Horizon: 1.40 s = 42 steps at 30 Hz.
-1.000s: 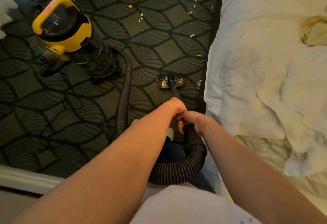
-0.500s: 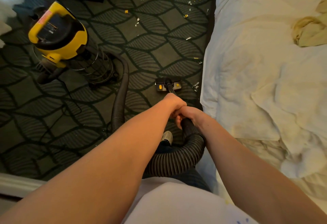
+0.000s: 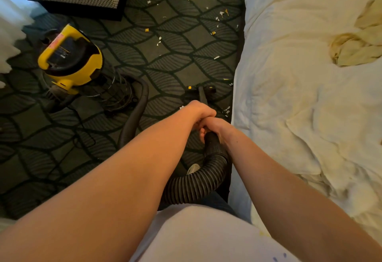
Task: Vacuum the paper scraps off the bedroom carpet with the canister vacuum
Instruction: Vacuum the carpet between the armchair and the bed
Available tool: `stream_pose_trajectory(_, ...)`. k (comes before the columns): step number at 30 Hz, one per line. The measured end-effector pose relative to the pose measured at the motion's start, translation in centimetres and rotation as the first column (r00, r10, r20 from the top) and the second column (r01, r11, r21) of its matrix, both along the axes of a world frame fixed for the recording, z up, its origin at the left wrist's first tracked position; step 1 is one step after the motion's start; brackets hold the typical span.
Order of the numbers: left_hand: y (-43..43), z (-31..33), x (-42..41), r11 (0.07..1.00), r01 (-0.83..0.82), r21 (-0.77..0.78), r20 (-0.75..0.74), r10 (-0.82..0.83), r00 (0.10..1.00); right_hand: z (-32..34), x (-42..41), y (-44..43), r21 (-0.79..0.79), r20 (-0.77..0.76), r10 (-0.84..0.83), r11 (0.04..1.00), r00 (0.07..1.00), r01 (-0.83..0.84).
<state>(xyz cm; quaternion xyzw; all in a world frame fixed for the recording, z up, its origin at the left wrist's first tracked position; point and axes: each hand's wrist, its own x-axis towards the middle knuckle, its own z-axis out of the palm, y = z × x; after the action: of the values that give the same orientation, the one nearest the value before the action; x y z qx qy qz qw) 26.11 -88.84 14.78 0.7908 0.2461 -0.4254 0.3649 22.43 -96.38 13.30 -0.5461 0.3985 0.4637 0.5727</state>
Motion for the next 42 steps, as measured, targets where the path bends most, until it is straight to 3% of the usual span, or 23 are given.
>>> stream_pose_trajectory(9, -0.6, -0.9, 4.0, 0.997, -0.061, -0.054, 0.118, 0.067, 0.991, -0.1, 3.0, -0.2, -0.055, 0.158, -0.156, 0.985, 0.975, 0.166)
stream_pose_trajectory(18, 0.0, -1.3, 13.6, 0.999, -0.017, -0.051, 0.229, 0.028, 0.973, 0.7, 11.9, 0.3, -0.066, 0.241, -0.167, 0.980, 0.956, 0.187)
stream_pose_trajectory(31, 1.9, -0.8, 37.6, 0.996, 0.051, -0.069, 0.255, -0.032, 0.966, 1.8, 35.3, 2.6, -0.062, 0.283, -0.237, 0.962, 0.930, 0.264)
stream_pose_trajectory(42, -1.0, -1.9, 59.6, 0.991, -0.001, -0.131, 0.265, 0.036, 0.964, 1.7, 57.4, -0.8, -0.069, 0.296, -0.217, 0.967, 0.930, 0.247)
